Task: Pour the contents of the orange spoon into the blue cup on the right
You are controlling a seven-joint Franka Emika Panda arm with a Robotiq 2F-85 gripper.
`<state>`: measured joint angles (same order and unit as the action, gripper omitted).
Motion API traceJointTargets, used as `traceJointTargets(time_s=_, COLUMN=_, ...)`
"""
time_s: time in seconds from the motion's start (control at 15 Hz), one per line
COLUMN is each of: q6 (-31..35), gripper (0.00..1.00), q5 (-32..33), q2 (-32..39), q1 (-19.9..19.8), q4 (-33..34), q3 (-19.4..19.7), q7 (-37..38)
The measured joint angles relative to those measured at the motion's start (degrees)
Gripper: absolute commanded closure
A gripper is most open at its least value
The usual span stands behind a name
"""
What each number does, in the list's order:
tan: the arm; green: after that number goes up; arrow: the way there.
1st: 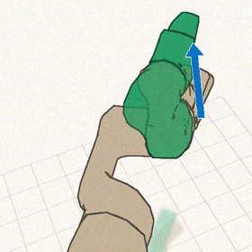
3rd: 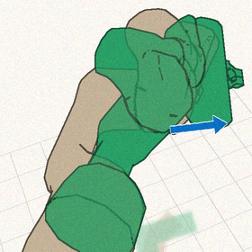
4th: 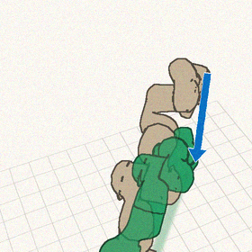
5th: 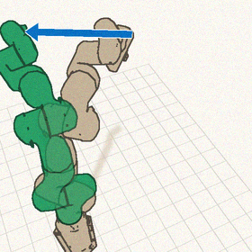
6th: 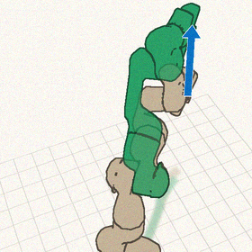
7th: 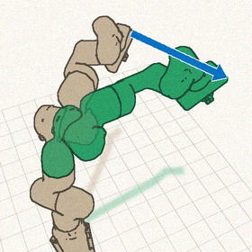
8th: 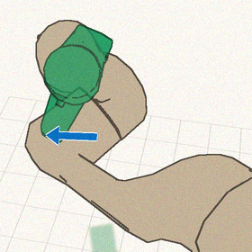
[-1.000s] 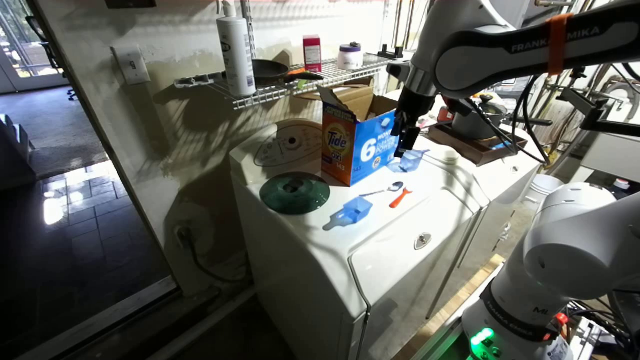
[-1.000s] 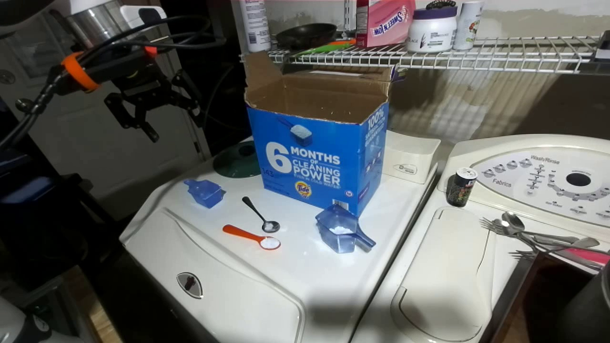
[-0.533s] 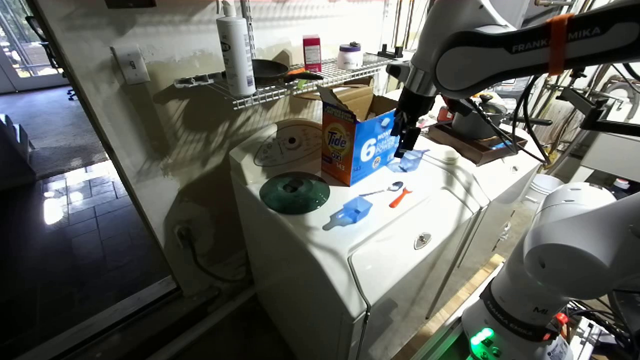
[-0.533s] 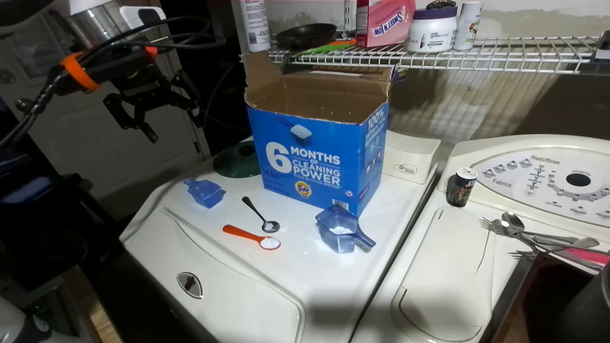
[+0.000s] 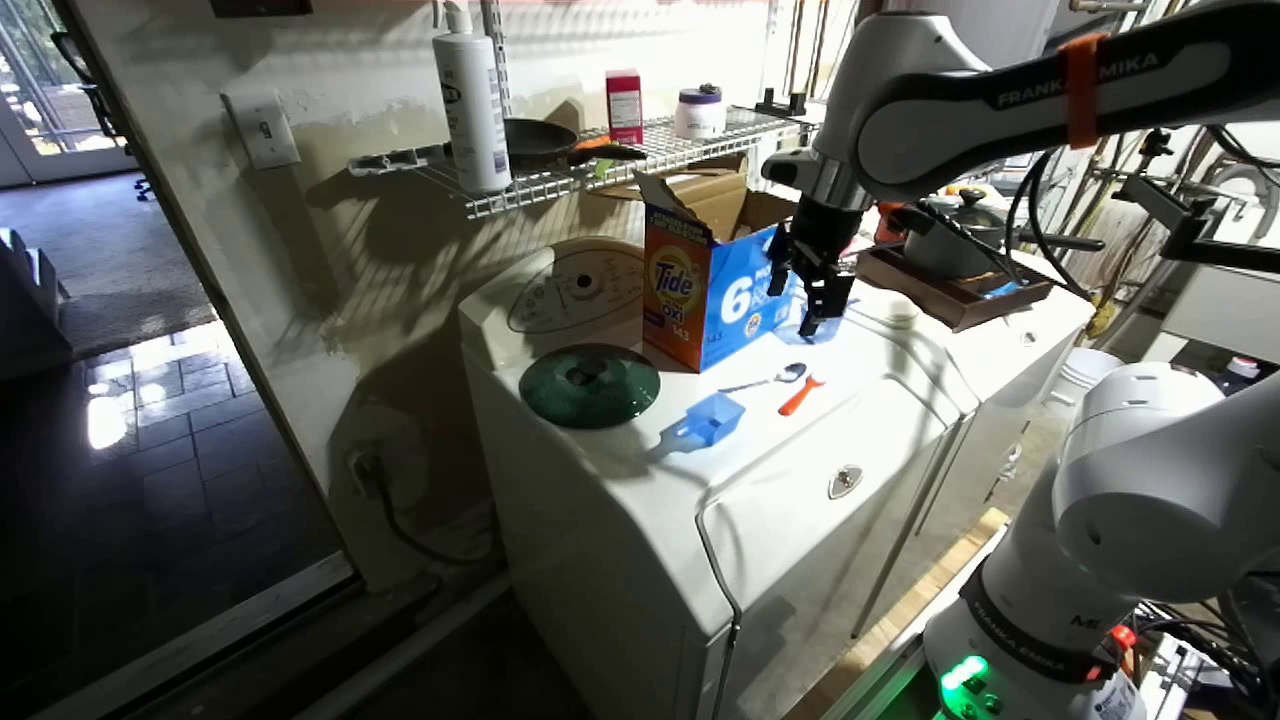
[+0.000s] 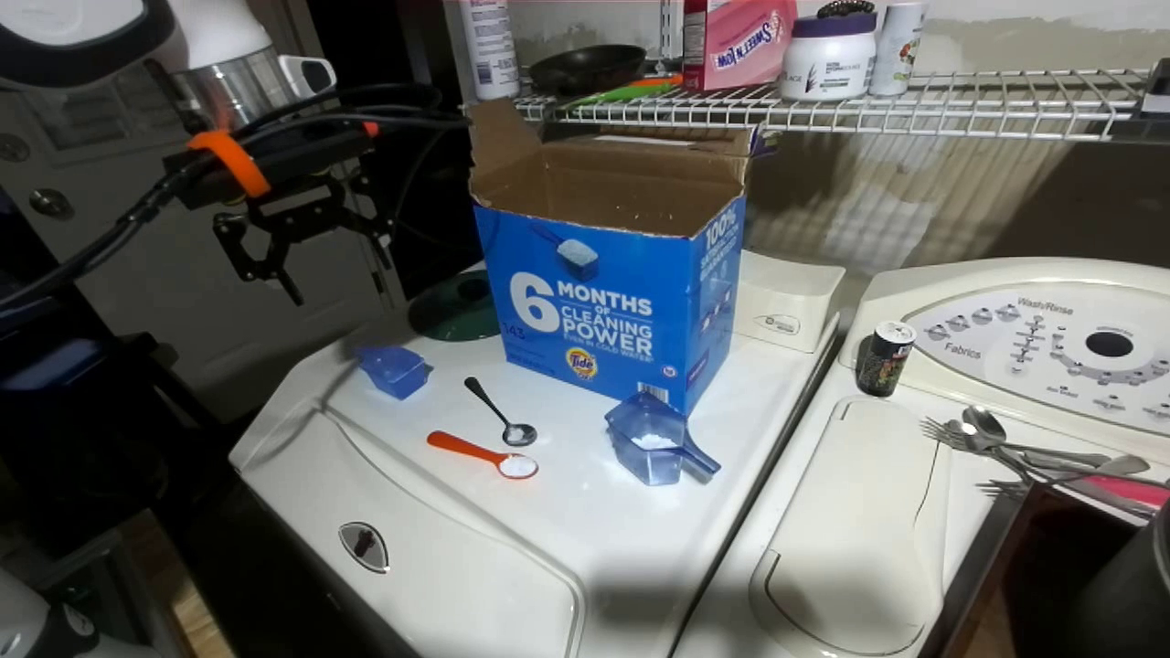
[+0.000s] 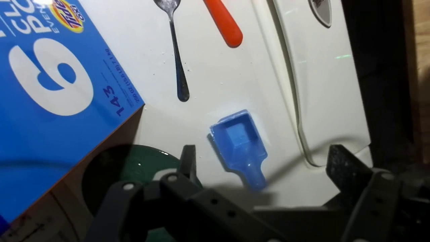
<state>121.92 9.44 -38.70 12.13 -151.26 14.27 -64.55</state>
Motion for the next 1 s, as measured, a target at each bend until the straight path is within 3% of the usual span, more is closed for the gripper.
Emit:
traceJointTargets(time_s=0.33, q6=0.6, gripper=0.0, q5=3.6, q2=4.4, q1=-2.2, q4=0.0, q3=-1.1, q7=-10.1)
traceJointTargets(time_s=0.6, q6=7.1, gripper=0.0, q5=7.2, q2=6.8, q1=-5.2, q4=-1.1, q3=-3.0, q7=-11.4)
traceJointTargets(time_s=1.0, q6=17.0, gripper=0.0, q5=7.0, q2=7.6, q1=-7.5, q4=-6.5, q3=-2.1, q7=-12.1)
